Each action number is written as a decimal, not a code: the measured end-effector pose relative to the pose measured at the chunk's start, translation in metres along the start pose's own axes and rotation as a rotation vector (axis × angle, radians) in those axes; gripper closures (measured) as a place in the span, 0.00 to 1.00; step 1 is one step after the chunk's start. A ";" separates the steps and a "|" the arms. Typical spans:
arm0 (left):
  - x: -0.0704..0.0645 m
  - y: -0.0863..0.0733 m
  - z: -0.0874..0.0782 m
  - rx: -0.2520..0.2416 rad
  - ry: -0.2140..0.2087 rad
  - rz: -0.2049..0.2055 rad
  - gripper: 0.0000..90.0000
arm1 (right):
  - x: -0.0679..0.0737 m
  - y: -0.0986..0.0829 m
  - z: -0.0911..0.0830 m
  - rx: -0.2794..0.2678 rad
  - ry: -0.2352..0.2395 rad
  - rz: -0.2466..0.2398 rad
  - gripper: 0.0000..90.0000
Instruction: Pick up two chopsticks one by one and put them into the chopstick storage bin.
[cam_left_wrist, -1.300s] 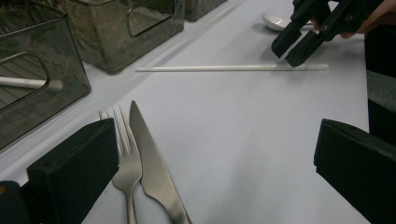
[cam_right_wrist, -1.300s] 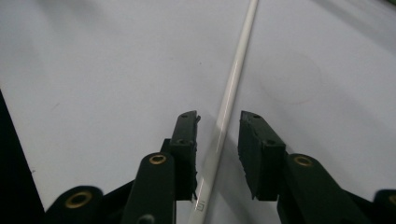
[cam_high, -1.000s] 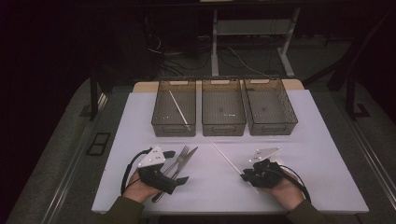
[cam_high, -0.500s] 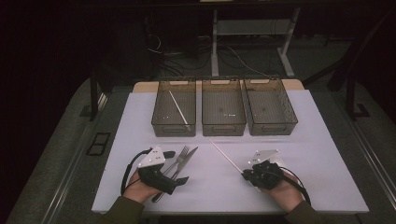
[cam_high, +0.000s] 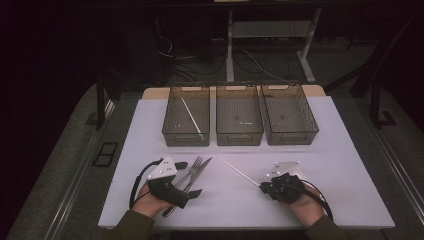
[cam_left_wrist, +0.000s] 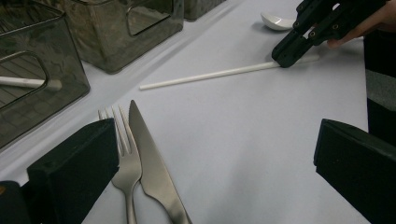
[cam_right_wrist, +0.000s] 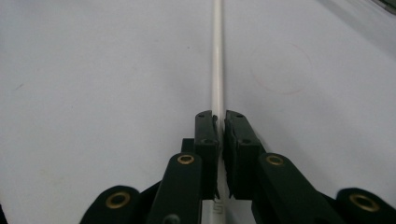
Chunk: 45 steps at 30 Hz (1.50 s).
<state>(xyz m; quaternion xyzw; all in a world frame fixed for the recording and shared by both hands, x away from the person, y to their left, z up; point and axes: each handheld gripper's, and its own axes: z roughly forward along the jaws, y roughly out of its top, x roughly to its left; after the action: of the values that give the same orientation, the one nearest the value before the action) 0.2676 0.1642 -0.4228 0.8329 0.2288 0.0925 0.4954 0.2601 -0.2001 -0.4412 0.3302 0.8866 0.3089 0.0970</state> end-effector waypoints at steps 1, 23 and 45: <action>0.000 0.000 0.000 -0.004 0.000 -0.002 0.00 | 0.000 0.000 0.000 0.001 0.002 0.000 0.94; 0.001 0.000 0.000 -0.001 -0.001 -0.003 0.00 | -0.013 0.007 -0.030 -0.097 0.049 0.036 0.94; 0.001 0.000 0.000 -0.001 0.003 0.003 0.00 | -0.022 0.016 -0.052 -0.200 0.064 0.063 0.94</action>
<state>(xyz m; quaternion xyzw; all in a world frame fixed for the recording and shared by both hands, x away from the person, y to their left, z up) 0.2688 0.1650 -0.4230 0.8328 0.2283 0.0946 0.4954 0.2654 -0.2298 -0.3913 0.3366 0.8433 0.4090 0.0911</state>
